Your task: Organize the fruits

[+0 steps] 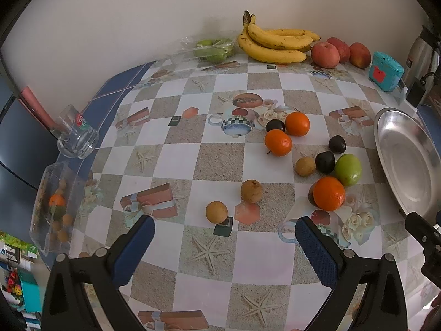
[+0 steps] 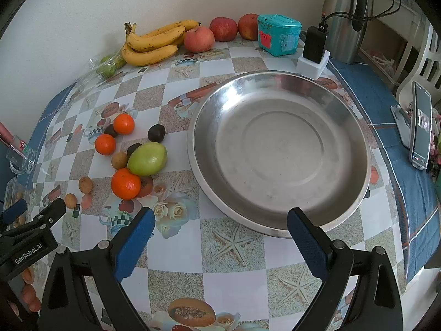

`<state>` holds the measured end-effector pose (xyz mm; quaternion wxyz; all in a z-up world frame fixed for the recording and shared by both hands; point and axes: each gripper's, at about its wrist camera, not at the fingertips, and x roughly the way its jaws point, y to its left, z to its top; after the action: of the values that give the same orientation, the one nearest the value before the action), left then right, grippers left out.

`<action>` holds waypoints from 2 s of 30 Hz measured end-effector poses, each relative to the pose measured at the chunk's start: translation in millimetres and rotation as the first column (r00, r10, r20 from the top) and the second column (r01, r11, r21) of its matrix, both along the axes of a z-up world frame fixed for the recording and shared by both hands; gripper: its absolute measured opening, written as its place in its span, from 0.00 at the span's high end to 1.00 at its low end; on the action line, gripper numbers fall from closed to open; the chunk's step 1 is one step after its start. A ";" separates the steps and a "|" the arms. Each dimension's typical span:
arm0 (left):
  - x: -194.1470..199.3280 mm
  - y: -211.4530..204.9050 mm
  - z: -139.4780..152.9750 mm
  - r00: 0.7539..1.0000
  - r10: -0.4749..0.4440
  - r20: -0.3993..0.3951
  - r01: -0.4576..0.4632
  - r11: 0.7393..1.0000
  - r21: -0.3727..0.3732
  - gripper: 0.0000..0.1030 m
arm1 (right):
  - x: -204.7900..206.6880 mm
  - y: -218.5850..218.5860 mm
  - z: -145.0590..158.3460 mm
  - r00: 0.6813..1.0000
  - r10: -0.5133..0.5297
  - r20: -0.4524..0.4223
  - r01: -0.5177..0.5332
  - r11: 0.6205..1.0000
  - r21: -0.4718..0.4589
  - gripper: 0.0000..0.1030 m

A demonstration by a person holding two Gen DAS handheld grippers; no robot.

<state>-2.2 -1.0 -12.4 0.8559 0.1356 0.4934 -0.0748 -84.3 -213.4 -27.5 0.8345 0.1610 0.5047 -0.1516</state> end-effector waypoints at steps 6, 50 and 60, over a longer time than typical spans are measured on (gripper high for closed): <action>2.2 1.4 -0.8 1.000 0.007 -0.008 -0.008 1.000 0.000 0.00 | 0.4 0.5 -0.5 1.000 0.000 -0.001 0.000 1.000 0.001 0.06; 3.1 0.7 -3.0 1.000 0.005 -0.031 -0.006 0.999 -0.033 0.00 | 1.1 0.7 -0.5 1.000 0.002 -0.008 -0.002 1.000 0.003 0.06; 4.5 0.9 0.5 1.000 -0.011 -0.016 0.010 0.999 -0.044 0.00 | 1.8 1.0 -1.0 1.000 0.003 -0.010 -0.003 1.000 0.002 0.06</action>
<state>2.3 0.0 -12.0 0.8542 0.1188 0.4979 -0.0912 -82.5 -212.4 -28.4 0.8320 0.1603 0.5092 -0.1509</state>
